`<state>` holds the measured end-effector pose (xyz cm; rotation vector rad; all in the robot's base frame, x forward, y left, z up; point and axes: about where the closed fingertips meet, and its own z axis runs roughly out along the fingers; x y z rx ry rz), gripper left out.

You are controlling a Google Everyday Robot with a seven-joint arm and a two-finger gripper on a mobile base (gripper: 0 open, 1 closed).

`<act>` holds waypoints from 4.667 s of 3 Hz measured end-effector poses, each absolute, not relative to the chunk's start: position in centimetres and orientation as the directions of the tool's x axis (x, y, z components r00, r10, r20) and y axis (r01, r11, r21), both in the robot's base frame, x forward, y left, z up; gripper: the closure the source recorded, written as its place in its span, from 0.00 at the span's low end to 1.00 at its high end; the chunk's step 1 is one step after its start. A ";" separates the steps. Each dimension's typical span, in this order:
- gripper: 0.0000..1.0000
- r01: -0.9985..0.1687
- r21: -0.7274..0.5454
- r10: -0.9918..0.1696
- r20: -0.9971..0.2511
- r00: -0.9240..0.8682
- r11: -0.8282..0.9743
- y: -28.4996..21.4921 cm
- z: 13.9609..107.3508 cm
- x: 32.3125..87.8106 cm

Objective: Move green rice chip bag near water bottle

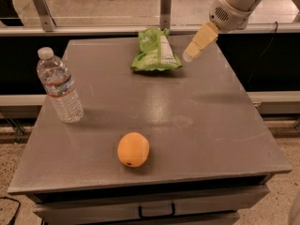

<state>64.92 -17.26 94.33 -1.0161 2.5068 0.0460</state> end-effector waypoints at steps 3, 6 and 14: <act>0.00 -0.586 -0.013 -0.536 -0.420 -0.732 0.810 -11.7 90.5 72.2; 0.00 -0.522 0.025 -0.476 -0.375 -0.796 0.853 -8.0 87.1 76.5; 1.00 -0.839 0.115 -0.694 -0.508 -0.510 0.532 4.4 92.0 66.2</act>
Offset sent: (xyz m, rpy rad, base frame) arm 0.0842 0.0666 -0.0353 0.1252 0.0651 -0.1328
